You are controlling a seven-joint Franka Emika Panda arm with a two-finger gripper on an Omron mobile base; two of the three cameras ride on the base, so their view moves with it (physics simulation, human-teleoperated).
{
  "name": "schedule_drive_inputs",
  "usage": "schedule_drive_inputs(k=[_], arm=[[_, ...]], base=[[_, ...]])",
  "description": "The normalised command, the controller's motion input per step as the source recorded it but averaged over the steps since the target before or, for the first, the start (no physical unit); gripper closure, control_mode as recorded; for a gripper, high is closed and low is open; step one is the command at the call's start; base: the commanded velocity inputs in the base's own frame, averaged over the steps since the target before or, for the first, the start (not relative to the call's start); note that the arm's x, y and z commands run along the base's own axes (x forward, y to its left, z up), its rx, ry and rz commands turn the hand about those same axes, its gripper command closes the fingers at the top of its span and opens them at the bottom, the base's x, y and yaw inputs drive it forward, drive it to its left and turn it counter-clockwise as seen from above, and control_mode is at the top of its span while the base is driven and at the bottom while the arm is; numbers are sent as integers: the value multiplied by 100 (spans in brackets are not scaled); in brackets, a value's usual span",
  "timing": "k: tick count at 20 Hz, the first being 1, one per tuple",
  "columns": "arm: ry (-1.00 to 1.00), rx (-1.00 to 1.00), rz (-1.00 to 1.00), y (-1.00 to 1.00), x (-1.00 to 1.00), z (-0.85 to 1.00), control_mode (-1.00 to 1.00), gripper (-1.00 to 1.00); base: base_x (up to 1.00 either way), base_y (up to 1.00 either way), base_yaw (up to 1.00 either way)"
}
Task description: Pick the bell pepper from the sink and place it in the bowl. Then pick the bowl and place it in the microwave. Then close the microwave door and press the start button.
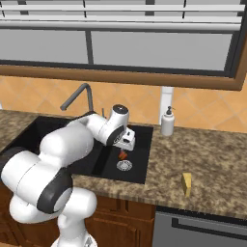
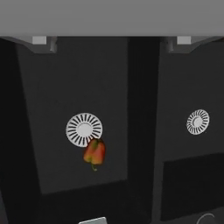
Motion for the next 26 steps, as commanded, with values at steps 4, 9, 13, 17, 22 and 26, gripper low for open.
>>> schedule_drive_inputs(k=[4, 9, 13, 17, 22, 26], arm=[[7, 0, 0, -7, 35, -43, -100, -100], [2, 0, 0, -5, 48, -44, -100, -100], [1, 4, -2, -1, 38, -42, -100, -100], [7, 3, -11, 0, 30, -31, -100, -100], [4, 1, -9, 0, 37, -33, -100, -100], [1, 1, -3, 0, 42, -35, -100, -100]], base=[[0, 0, 0], [0, 0, 0], [0, 0, 0], [0, 0, 0], [0, 0, 0], [0, 0, 0]])
